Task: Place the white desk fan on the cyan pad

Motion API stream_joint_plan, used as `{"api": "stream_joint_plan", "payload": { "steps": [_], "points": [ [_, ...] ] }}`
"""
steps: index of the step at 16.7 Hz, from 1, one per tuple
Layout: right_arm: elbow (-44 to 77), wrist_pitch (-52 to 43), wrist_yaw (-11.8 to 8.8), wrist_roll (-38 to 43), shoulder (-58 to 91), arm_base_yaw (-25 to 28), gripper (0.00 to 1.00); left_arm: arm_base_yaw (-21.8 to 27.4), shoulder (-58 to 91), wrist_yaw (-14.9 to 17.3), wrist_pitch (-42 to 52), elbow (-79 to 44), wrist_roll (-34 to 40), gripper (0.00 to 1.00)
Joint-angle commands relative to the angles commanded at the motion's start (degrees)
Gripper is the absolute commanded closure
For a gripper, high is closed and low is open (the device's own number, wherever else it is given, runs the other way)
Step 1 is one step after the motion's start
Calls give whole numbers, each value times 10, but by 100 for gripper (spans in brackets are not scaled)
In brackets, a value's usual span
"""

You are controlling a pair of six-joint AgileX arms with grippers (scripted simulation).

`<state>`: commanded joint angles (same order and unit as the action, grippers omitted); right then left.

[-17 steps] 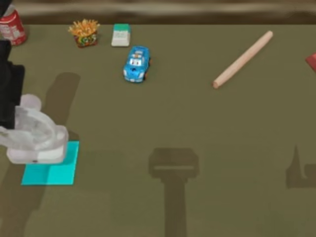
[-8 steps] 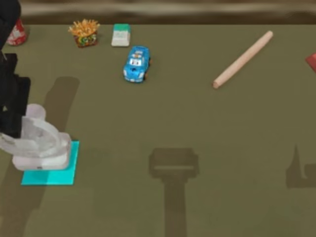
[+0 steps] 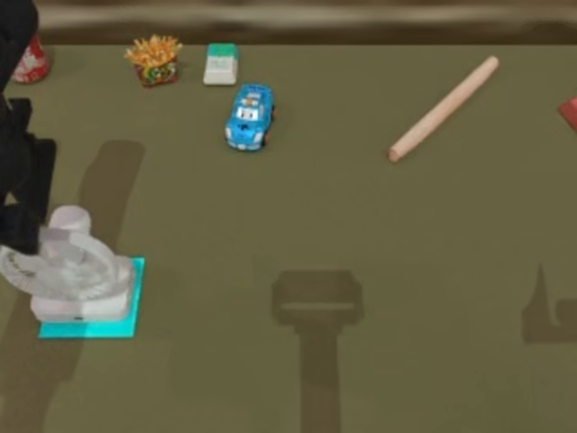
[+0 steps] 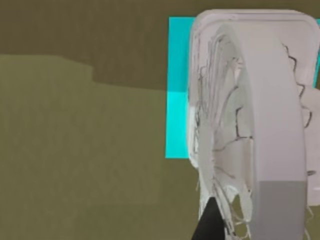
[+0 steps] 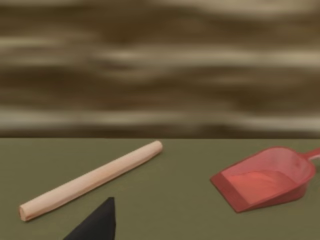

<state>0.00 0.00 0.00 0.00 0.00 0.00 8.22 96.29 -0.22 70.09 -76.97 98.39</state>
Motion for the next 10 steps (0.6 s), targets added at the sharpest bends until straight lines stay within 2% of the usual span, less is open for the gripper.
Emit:
{"api": "stream_joint_plan", "payload": {
  "steps": [5,10],
  "points": [
    [0,0,0,0,0,0,0,0,0,0,0,0,0,2],
    [0,0,0,0,0,0,0,0,0,0,0,0,0,0]
  ]
}}
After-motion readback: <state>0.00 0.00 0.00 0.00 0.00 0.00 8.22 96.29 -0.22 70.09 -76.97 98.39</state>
